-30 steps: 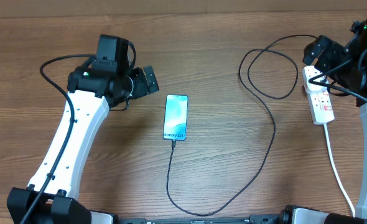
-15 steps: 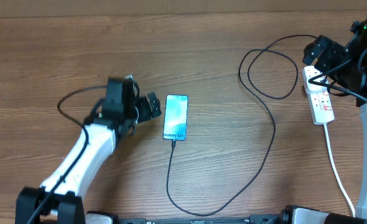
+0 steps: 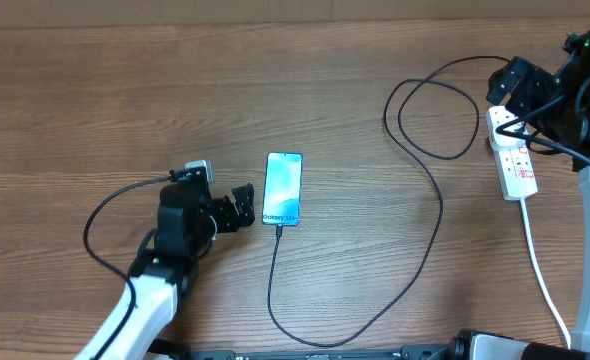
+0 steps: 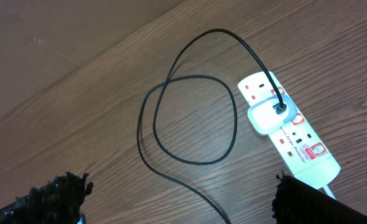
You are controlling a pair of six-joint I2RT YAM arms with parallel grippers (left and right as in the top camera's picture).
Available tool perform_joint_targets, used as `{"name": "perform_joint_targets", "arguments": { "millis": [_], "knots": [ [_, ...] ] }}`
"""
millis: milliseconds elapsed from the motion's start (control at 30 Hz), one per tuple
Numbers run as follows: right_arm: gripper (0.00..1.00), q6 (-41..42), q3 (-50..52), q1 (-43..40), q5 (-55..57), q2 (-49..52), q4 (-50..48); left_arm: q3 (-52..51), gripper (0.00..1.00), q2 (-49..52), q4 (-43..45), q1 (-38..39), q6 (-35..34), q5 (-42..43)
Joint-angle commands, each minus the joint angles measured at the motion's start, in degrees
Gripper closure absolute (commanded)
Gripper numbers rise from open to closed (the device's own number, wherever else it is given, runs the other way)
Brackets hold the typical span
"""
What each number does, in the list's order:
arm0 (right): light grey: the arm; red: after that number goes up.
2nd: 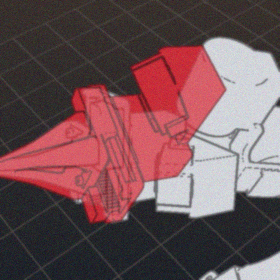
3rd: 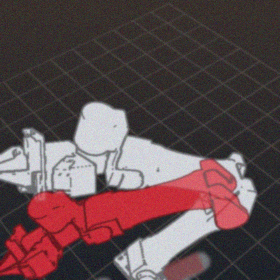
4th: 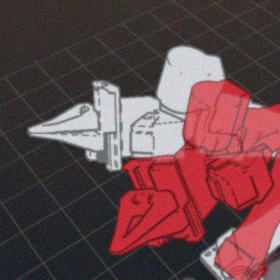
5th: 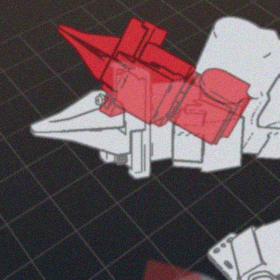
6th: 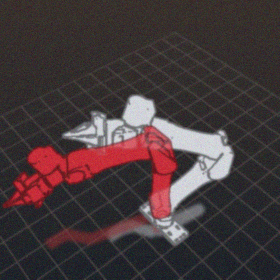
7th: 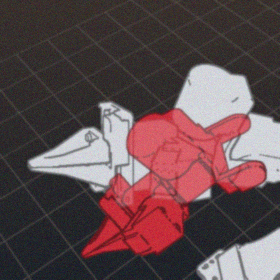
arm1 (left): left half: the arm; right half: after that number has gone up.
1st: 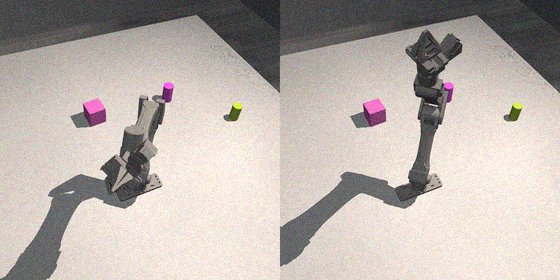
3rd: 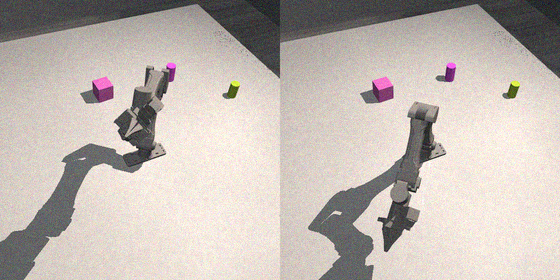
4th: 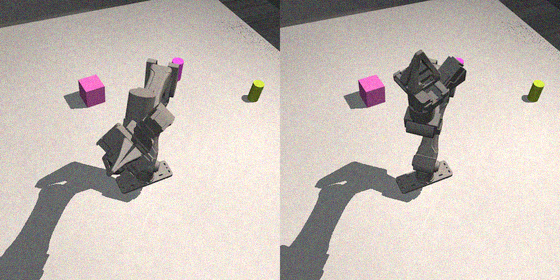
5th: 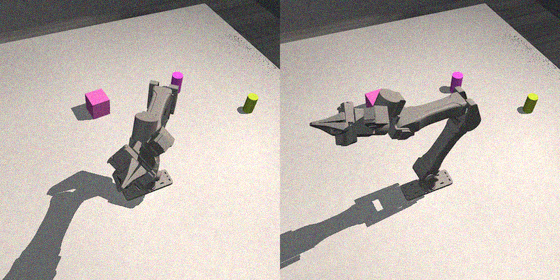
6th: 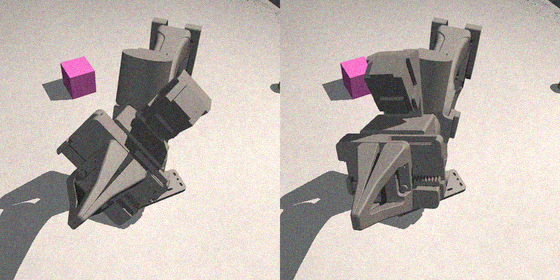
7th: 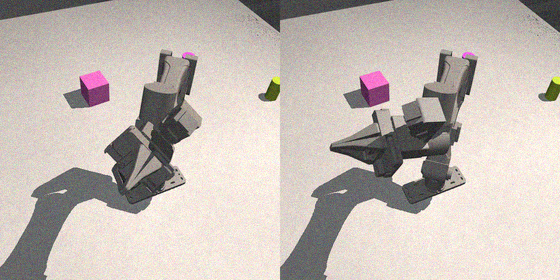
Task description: Plug charger to phone and switch on socket
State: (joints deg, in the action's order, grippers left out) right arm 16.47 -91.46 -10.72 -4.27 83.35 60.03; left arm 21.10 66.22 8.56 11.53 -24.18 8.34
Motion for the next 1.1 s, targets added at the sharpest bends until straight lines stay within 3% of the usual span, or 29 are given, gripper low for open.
{"name": "perform_joint_targets", "arguments": {
  "millis": [0,367,833,1067],
  "knots": [
    [0.0,-0.3,-0.8,0.2,0.1,-1.6,-0.2,-3.9,0.0,-4.0,3.4,-0.1,3.0,0.0],
    [0.0,-0.2,-0.8,0.2,0.1,-1.6,-0.2,-21.0,0.0,-15.1,21.7,-2.1,2.9,0.3],
    [0.0,-0.3,-0.8,0.2,0.1,-1.6,-0.2,-20.9,0.0,-29.6,7.1,-2.3,3.9,-1.9],
    [0.0,-0.3,-0.8,0.2,0.1,-1.6,-0.2,-20.9,0.0,-43.1,-7.1,-2.2,3.9,-6.6]
  ]
}}
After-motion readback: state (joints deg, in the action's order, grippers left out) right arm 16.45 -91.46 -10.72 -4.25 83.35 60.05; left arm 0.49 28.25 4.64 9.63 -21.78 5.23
